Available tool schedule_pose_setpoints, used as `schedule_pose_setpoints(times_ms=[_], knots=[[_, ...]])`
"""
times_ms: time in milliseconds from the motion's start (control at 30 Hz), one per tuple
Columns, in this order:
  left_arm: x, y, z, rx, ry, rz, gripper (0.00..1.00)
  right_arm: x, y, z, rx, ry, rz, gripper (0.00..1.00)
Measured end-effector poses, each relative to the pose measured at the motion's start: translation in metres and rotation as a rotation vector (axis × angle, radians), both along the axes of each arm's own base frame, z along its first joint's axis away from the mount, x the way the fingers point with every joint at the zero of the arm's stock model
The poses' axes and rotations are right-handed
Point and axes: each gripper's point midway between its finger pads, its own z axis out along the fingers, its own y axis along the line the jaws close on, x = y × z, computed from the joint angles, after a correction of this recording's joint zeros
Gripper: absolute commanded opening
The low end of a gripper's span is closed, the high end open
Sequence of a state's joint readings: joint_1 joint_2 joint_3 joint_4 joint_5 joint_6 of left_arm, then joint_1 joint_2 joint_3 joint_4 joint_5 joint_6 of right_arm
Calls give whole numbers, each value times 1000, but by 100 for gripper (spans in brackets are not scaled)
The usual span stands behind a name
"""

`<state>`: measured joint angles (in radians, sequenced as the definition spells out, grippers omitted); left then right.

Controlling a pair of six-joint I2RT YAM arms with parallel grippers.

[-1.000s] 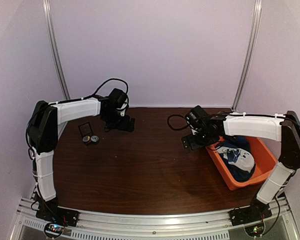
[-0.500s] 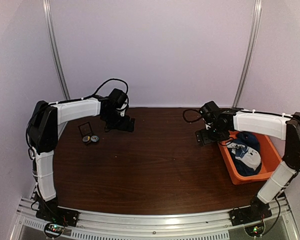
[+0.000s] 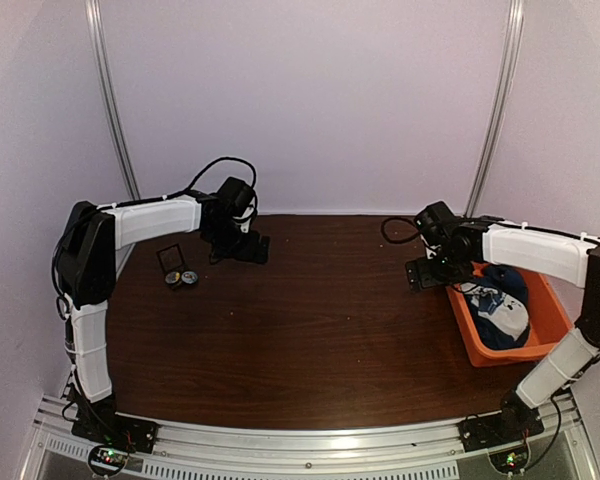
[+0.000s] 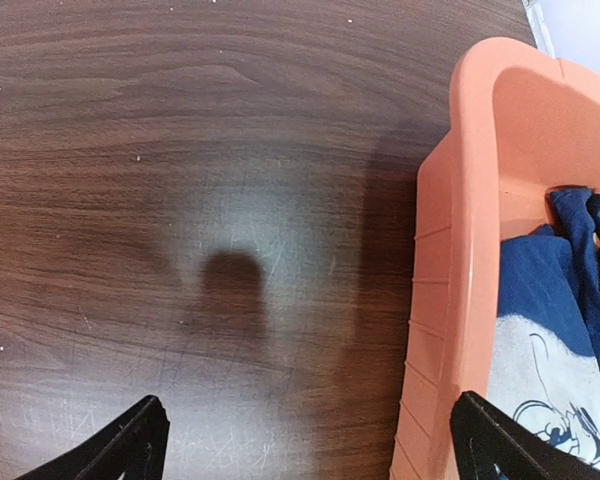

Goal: Pin the brooch onto the clothing
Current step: Move the bin to the corner of the board, then pick up the crumpled clothing from the bin.

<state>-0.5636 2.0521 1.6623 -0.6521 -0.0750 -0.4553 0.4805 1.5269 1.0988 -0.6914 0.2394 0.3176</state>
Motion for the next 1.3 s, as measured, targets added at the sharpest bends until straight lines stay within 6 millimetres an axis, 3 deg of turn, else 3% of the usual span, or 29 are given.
schedule_pose_setpoints(times_ms=[167,267,467,567,667,833,1100,1300], knots=[[0,0,0,0,0,0,98,-8,-6,8,6,-8,-5,100],[0,0,0,0,0,0,98,-14,-8,23,28,-38,-2,100],[0,0,0,0,0,0,98,-27,-22,87,76,-198,-27,100],[0,0,0,0,0,0,98,-31,-36,103,72,-244,-69,100],[0,0,0,-1,0,0,98,-35,-53,102,56,-257,-147,100],[0,-1,0,-3,2,-2,98,-55,-84,85,17,-236,-294,100],[-1,-2,0,-8,5,-5,98,-83,-118,91,46,-300,-495,100],[-2,-3,0,-14,8,-9,98,-95,-127,56,39,-219,-586,100]])
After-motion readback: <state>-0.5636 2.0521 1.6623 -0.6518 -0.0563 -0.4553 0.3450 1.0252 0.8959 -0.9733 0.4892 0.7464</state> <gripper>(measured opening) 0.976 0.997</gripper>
